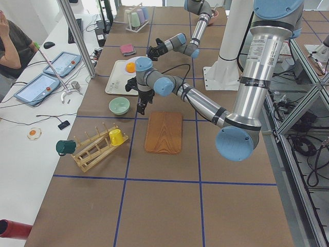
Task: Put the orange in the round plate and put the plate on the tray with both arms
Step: 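Slide the plate with the right gripper onto the bear tray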
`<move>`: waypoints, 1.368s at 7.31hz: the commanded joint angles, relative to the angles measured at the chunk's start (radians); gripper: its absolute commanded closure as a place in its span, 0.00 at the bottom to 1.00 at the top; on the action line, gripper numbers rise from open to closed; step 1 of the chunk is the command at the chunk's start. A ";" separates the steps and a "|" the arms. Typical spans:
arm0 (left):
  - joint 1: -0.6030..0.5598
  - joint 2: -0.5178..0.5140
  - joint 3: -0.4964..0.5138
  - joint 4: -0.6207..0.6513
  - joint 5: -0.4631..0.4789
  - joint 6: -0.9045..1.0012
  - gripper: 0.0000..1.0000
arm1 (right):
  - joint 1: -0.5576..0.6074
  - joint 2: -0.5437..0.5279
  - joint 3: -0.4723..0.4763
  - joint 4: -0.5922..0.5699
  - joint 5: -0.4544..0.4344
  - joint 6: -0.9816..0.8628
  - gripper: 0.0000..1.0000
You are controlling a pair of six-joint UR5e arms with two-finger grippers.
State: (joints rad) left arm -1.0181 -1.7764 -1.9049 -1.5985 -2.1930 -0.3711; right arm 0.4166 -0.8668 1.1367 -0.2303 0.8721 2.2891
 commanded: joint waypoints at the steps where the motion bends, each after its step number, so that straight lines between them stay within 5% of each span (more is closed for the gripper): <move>1: 0.004 -0.012 -0.003 -0.005 -0.001 -0.029 0.01 | 0.025 0.080 -0.124 -0.020 0.001 0.050 1.00; 6: 0.004 -0.018 0.001 -0.003 -0.001 -0.029 0.01 | 0.019 0.094 -0.227 -0.021 0.013 0.049 0.94; 9: 0.006 -0.017 0.003 -0.005 0.001 -0.028 0.01 | 0.008 0.045 -0.151 -0.021 0.025 0.039 0.01; 10: 0.006 -0.017 0.004 -0.005 0.003 -0.028 0.01 | -0.013 -0.004 -0.077 -0.021 0.019 0.033 0.01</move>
State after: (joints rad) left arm -1.0131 -1.7934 -1.9015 -1.6029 -2.1918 -0.3989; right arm 0.4224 -0.8222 0.9859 -0.2517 0.8949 2.3284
